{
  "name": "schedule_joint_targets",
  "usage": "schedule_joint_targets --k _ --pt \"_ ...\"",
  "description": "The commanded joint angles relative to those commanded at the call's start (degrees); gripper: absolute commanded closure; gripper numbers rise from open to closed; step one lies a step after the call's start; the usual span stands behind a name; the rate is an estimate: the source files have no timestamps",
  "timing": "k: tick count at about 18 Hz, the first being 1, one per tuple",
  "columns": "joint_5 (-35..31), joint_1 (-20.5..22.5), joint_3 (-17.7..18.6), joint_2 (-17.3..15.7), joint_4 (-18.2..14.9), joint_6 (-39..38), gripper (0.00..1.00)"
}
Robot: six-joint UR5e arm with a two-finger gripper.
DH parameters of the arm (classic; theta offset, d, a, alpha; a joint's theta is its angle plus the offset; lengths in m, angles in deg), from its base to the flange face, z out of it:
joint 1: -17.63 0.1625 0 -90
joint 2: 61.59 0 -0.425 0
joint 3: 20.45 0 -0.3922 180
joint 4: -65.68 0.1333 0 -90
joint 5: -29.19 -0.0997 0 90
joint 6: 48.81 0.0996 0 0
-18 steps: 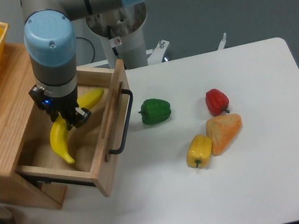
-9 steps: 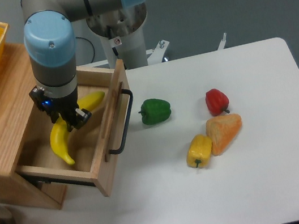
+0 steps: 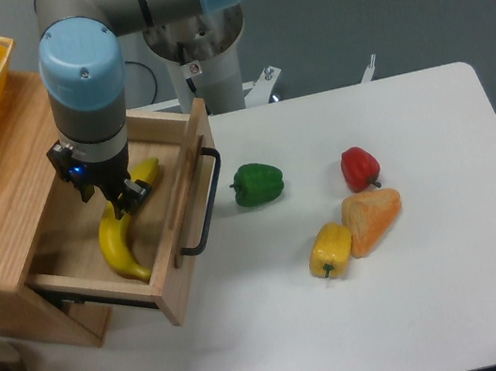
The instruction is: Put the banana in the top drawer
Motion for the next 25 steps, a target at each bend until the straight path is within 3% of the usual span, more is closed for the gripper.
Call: schedule_joint_targets --k 12,18,25 --pt "-0.26 2.54 0.17 -2.72 -0.79 4.31 0.4" --pt "-0.44 6.15 0.17 -5.45 -5.09 12.38 0.4" --pt "-0.7 10.11 0.96 -8.17 -7.12 21.26 0.4"
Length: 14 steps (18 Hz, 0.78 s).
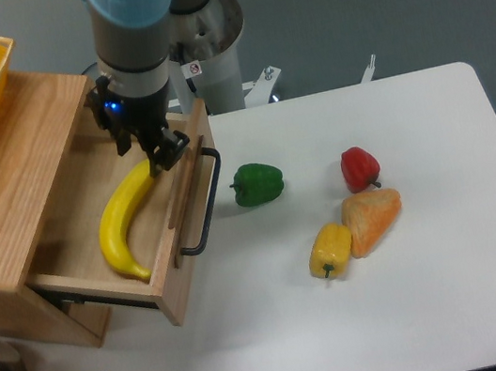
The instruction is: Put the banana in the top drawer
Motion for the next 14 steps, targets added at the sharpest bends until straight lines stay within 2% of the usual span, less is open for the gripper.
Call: schedule_joint_targets --k 4,11,14 --pt "-3.86 2.72 1.76 -1.41 -0.09 9.32 0.4" --pt "-5.36 9.22 2.55 -1.41 0.44 18.37 0.39" --pt "-9.65 10.9 2.99 -1.41 0.87 21.9 0.39"
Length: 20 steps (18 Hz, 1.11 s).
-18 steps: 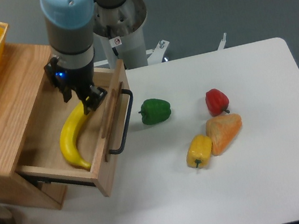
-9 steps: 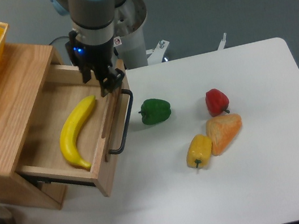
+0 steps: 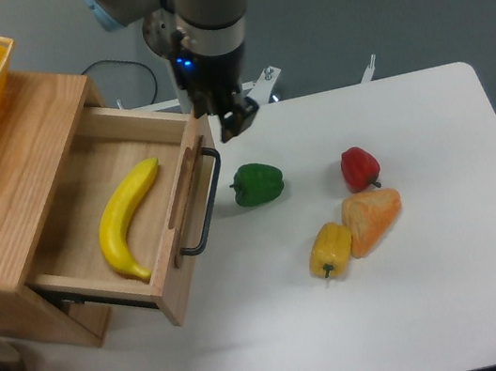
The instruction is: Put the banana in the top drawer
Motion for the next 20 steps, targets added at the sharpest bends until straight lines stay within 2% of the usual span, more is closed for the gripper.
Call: schedule_joint_targets --k 2,8,9,10,11,14,15,20 --pt "-3.52 0.18 0.35 0.26 0.09 1.23 0.32" --pt "-5.03 0.44 0.44 2.98 3.34 0.8 0.27" --pt "-5.03 0.44 0.44 3.95 4.56 0.89 0.22" --pt "-5.03 0.44 0.44 4.65 5.53 0.63 0.12" --pt "-4.94 0.44 0.44 5.36 6.32 0.45 0.07" --pt "-4.85 1.14 0.44 6.94 8.26 0.0 0.06" --pt "-4.85 1.49 0.44 7.55 9.13 0.09 0.0" --pt "-5.03 1.94 0.35 9.14 12.92 0.97 0.0"
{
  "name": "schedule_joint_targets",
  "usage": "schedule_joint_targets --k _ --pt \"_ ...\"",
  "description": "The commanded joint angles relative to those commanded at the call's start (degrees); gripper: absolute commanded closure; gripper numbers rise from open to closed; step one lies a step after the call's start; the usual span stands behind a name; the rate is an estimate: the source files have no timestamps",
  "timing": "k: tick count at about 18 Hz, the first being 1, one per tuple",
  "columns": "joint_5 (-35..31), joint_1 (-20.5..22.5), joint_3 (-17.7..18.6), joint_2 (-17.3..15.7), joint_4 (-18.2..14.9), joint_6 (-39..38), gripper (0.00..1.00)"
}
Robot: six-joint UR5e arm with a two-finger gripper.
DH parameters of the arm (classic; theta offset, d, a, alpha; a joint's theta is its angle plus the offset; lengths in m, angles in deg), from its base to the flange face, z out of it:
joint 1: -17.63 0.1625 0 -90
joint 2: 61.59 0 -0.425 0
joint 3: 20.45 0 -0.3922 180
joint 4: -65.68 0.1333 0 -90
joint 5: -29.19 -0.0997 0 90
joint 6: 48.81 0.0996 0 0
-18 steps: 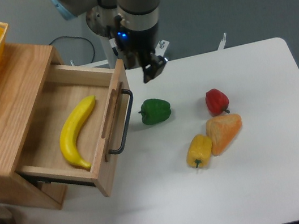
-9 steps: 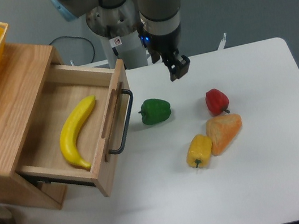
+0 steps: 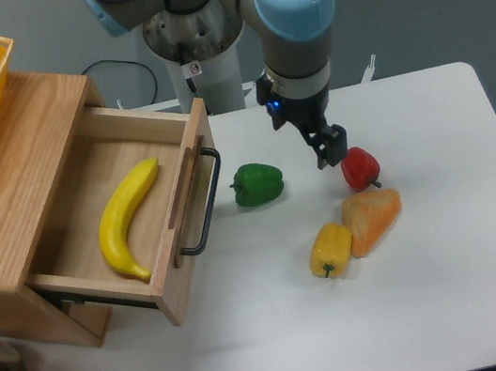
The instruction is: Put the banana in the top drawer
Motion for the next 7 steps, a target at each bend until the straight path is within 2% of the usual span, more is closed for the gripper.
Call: schedule_joint_targets --k 7 --pt "0.17 -0.35 -0.35 2.02 1.76 0.62 0.0"
